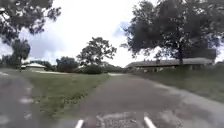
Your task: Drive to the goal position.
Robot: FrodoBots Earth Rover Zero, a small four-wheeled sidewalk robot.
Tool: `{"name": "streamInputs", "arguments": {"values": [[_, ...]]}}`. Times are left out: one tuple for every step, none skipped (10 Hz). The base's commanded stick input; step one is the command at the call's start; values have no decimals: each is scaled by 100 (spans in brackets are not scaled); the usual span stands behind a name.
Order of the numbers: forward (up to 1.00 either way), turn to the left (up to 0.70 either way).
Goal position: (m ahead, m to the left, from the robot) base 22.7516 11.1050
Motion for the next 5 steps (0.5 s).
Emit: {"name": "streamInputs", "arguments": {"values": [[70,-35],[70,-5],[70,-1],[70,0],[70,0]]}}
